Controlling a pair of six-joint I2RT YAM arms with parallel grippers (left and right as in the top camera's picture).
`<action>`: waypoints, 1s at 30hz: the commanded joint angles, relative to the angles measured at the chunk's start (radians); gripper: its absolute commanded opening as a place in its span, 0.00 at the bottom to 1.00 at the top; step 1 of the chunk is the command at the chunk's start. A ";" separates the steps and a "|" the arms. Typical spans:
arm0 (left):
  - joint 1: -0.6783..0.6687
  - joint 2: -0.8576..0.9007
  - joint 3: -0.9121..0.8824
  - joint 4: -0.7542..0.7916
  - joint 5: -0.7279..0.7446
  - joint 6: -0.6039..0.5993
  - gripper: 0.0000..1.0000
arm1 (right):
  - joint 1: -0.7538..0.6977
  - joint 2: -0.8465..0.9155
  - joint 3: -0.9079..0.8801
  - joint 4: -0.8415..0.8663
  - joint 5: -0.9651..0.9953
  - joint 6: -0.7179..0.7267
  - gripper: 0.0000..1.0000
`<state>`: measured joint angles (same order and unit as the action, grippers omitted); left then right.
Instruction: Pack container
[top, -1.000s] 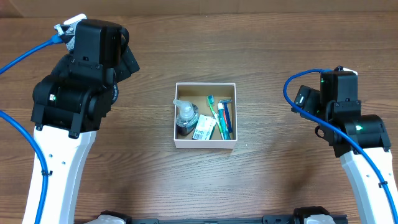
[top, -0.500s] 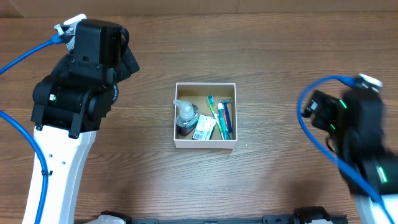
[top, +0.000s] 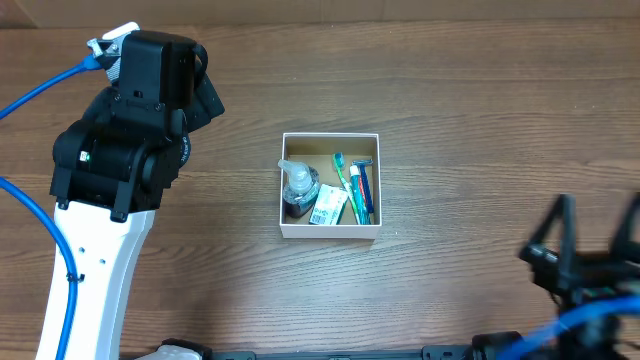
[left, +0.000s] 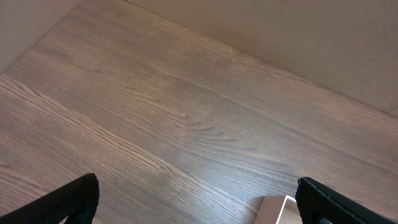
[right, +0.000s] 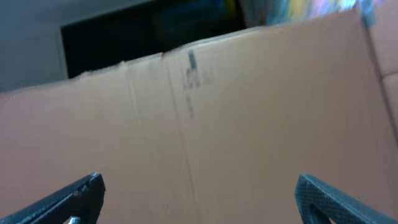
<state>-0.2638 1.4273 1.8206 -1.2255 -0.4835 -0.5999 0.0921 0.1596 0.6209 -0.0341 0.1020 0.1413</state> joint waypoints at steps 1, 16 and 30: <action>0.006 0.004 0.015 0.002 -0.014 0.002 1.00 | -0.005 -0.030 -0.199 0.116 -0.100 -0.007 1.00; 0.006 0.004 0.015 0.002 -0.014 0.002 1.00 | -0.005 -0.044 -0.496 0.204 -0.119 -0.008 1.00; 0.006 0.004 0.015 0.002 -0.014 0.002 1.00 | -0.005 -0.157 -0.613 0.134 -0.123 -0.009 1.00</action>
<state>-0.2638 1.4273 1.8206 -1.2266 -0.4835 -0.5999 0.0914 0.0147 0.0235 0.1459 -0.0128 0.1368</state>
